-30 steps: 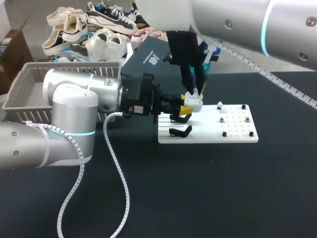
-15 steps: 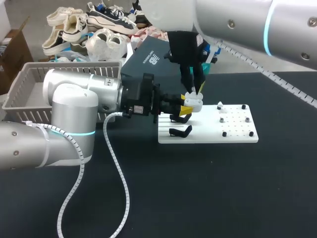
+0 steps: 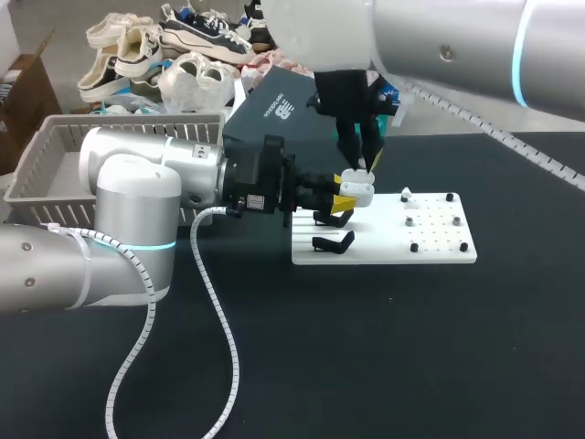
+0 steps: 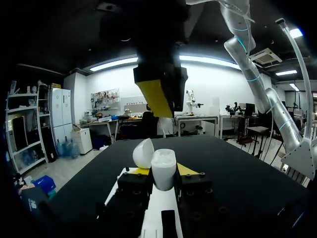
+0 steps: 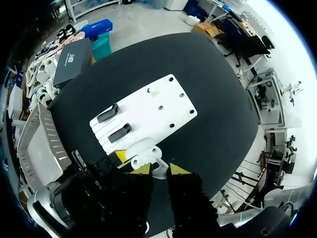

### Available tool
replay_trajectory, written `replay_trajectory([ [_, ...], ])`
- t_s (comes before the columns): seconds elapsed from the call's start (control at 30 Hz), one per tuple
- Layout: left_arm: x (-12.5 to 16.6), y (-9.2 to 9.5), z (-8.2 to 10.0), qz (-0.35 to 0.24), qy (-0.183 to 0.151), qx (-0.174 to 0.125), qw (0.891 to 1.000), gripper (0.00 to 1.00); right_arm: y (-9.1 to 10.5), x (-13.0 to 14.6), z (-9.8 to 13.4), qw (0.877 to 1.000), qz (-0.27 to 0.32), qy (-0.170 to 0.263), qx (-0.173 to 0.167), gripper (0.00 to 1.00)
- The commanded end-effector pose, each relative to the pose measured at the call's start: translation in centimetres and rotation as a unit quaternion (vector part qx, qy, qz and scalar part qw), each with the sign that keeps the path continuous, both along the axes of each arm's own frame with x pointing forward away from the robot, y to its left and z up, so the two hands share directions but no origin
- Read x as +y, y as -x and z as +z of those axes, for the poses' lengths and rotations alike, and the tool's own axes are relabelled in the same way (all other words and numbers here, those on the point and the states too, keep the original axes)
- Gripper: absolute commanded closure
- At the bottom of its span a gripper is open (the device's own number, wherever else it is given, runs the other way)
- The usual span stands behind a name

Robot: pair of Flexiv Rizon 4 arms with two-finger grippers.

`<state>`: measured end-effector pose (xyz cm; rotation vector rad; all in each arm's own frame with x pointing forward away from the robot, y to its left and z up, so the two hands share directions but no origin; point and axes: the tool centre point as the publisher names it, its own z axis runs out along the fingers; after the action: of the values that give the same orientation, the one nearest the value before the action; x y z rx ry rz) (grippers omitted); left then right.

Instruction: Pick up each earbud case from the left stands, insert the matching earbuds, close the lid, and place the case in the box.

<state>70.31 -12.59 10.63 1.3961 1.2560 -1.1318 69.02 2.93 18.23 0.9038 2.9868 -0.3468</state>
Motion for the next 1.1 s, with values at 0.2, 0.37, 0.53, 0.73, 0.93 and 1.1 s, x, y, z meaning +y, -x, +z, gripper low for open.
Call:
replay_trajectory([
  [0.2,-0.1,-0.2,-0.1,-0.002,0.001,0.0,1.0,1.0,1.3,-0.7,-0.7,0.999,0.008,-0.028,-0.044,1.0],
  [0.37,-0.1,-0.2,-0.1,-0.002,0.001,0.0,1.0,1.0,1.1,-0.6,-0.9,0.998,0.011,-0.033,-0.047,1.0],
  [0.53,-0.1,-0.2,-0.1,-0.002,0.001,0.0,1.0,1.0,0.8,-0.5,-1.2,0.998,0.017,-0.033,-0.046,1.0],
  [0.73,-0.1,-0.2,-0.1,-0.002,0.001,0.0,1.0,1.0,0.4,-0.3,-1.4,0.999,0.024,-0.024,-0.04,1.0],
  [0.93,-0.1,-0.2,-0.1,-0.002,0.001,0.0,1.0,1.0,0.2,-0.2,-1.8,0.999,0.026,-0.018,-0.038,1.0],
  [1.1,-0.1,-0.2,-0.1,-0.002,0.001,0.0,1.0,1.0,0.1,-0.1,-1.9,0.999,0.025,-0.018,-0.039,1.0],
])
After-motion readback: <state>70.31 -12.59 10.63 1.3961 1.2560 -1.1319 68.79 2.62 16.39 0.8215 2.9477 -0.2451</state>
